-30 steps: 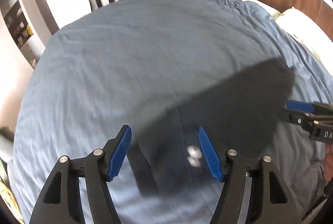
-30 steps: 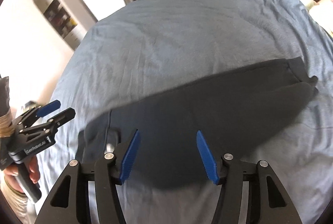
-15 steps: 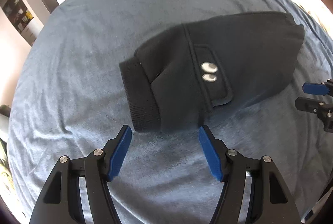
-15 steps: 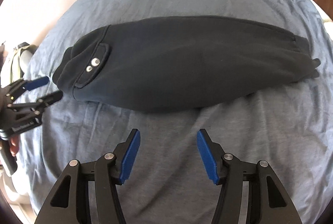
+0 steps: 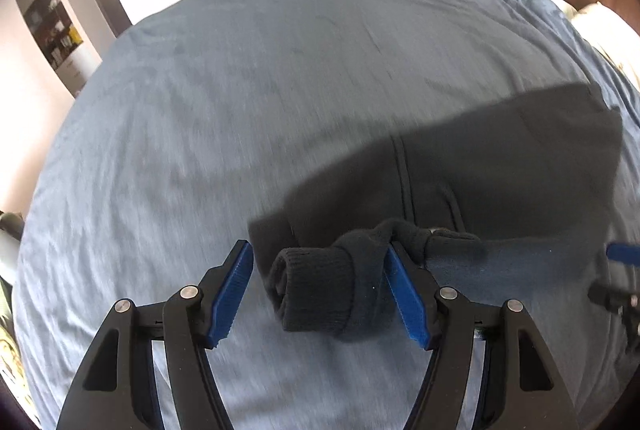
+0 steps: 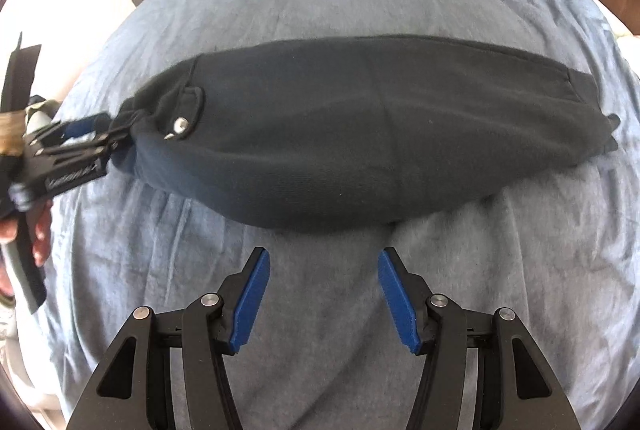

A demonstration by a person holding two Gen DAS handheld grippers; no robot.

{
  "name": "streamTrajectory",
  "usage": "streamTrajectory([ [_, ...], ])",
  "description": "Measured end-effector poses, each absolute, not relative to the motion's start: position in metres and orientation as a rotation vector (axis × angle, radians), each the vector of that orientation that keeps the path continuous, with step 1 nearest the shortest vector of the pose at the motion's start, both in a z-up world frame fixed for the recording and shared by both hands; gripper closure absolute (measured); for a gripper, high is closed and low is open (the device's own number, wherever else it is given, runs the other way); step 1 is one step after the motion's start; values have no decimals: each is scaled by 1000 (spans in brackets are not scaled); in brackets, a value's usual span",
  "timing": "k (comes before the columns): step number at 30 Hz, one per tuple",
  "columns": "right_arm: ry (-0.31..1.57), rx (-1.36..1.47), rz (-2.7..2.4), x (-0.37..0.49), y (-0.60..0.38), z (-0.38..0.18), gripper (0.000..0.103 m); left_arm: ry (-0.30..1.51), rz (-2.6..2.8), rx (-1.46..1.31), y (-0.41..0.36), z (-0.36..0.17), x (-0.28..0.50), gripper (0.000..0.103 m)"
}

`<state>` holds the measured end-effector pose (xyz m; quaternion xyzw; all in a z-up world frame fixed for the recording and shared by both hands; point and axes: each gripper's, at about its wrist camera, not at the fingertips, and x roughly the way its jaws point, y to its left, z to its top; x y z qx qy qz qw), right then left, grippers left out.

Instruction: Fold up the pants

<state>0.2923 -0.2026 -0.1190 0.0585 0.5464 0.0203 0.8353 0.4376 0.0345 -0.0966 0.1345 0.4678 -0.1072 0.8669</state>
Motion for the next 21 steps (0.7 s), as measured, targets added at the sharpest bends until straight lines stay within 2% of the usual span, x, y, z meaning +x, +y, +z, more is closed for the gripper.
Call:
streamTrajectory([
  [9, 1114, 241, 63, 337, -221, -114, 45, 972, -141, 341, 24, -110, 477, 36],
  [13, 1071, 179, 112, 355, -221, -111, 45, 988, -121, 342, 25, -115, 475, 39],
  [19, 1091, 227, 191, 368, -234, -117, 45, 874, -161, 354, 23, -65, 428, 40],
  [21, 1086, 297, 206, 372, -244, -116, 45, 895, -265, 335, 15, -58, 409, 41],
])
